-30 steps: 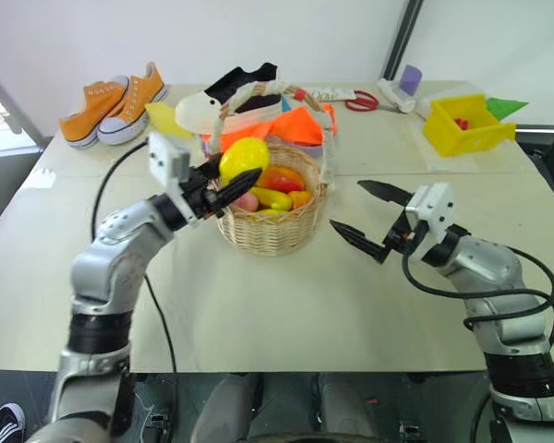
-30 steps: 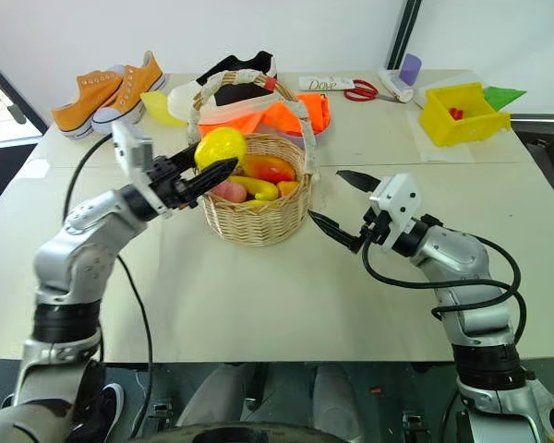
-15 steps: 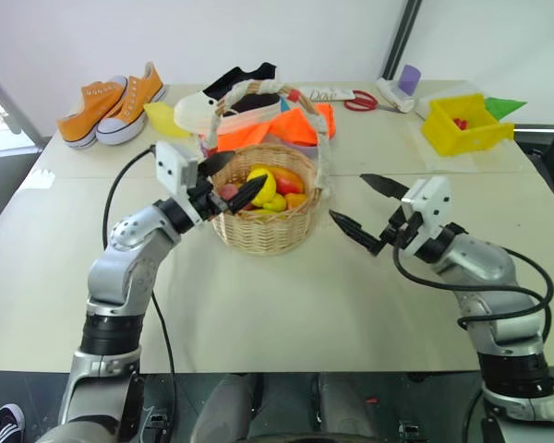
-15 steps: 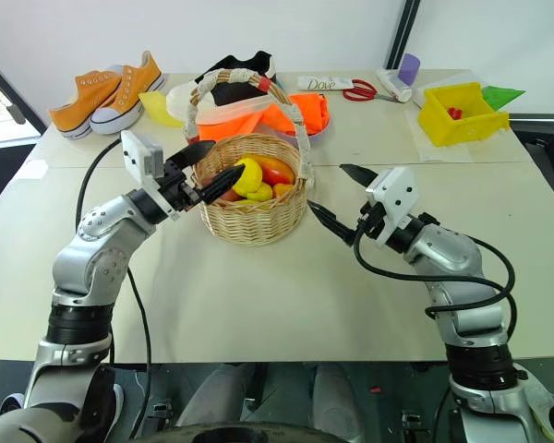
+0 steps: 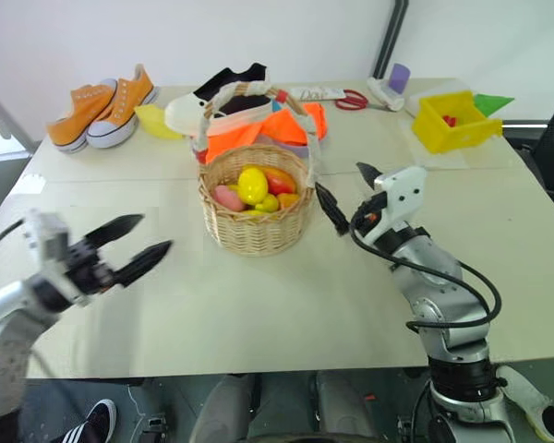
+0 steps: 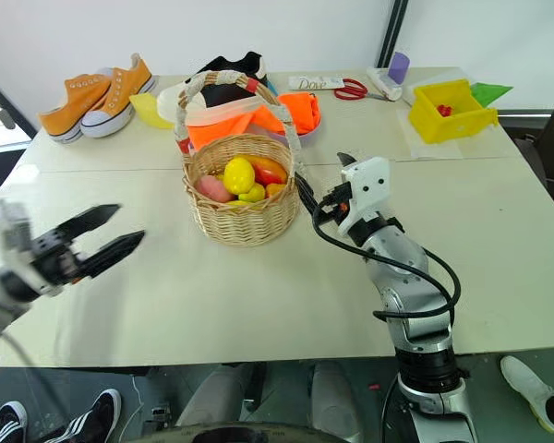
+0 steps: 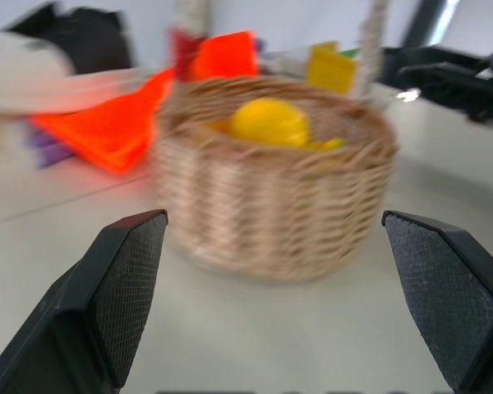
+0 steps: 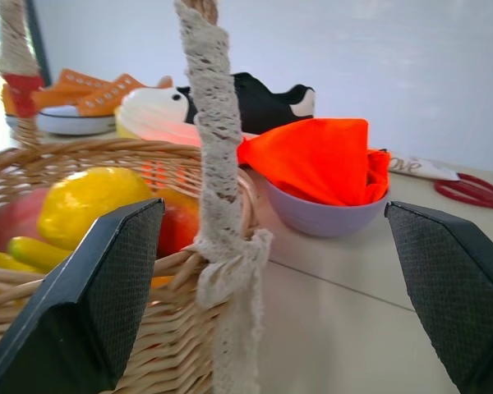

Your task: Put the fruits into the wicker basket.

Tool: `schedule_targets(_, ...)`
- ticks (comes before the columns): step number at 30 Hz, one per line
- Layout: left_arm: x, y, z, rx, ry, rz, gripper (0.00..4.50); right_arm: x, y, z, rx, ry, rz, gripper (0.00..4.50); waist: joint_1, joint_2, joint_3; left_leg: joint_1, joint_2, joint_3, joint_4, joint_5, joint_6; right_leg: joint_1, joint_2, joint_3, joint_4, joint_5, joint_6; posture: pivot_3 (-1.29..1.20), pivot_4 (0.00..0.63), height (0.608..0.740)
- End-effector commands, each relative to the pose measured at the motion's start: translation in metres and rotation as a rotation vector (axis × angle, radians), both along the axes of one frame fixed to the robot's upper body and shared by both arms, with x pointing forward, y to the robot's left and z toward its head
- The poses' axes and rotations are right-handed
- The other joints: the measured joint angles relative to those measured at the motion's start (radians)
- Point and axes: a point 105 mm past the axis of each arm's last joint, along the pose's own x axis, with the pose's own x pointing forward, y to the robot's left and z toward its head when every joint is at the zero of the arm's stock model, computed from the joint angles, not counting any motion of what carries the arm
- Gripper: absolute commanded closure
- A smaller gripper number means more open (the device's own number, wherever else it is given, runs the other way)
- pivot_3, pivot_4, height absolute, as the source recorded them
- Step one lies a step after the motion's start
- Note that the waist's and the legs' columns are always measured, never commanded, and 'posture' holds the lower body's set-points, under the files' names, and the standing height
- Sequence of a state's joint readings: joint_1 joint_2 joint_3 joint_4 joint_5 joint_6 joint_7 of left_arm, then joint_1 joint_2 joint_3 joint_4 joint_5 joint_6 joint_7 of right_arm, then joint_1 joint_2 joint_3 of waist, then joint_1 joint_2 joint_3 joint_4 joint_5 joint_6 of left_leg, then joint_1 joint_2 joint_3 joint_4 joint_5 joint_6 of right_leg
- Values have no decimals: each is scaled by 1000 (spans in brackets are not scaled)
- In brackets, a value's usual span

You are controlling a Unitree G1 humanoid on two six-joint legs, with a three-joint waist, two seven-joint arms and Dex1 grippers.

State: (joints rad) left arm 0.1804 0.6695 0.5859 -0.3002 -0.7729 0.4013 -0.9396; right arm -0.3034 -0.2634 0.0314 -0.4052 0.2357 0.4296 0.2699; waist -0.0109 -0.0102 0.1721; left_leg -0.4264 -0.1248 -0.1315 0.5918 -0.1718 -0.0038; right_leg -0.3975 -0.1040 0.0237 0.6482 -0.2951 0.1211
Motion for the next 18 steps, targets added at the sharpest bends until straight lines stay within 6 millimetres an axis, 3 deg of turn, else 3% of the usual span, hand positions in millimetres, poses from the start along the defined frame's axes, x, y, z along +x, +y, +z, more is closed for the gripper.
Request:
schedule_targets(1, -10, 13, 5, 14, -62, 24, 19, 0, 15, 14, 8, -52, 55, 0, 3, 0, 0, 0, 0, 0, 0, 0, 0, 0, 0, 0, -1, 0, 0, 0, 150, 740)
schedule_targets(5, -13, 21, -1, -3, -76, 76, 19, 6, 25, 17, 8, -56, 91, 0, -1, -1, 0, 0, 0, 0, 0, 0, 0, 1, 0, 0, -2, 0, 0, 0, 150, 740)
schedule_targets(12, -18, 4, -2, -29, -103, 44, 19, 35, 32, 12, -53, -53, 37, 0, -4, 0, 0, 0, 2, 0, -1, 0, -1, -1, 2, 0, 0, 1, -2, 0, 150, 740)
schedule_targets(15, -16, -1, -1, -36, -108, 42, 0, 37, 30, 15, -34, -62, 29, 815, -2, 0, 0, 0, 2, 0, -1, 0, -1, -1, 2, 0, 0, 2, -2, 0, 150, 740)
schedule_targets(18, -14, -6, -3, -41, -105, 32, 0, 36, 29, 15, -29, -62, 29, 2316, -3, 0, 0, 0, 2, 1, -1, 0, -1, -1, 2, 0, 0, 2, -2, 0, 150, 740)
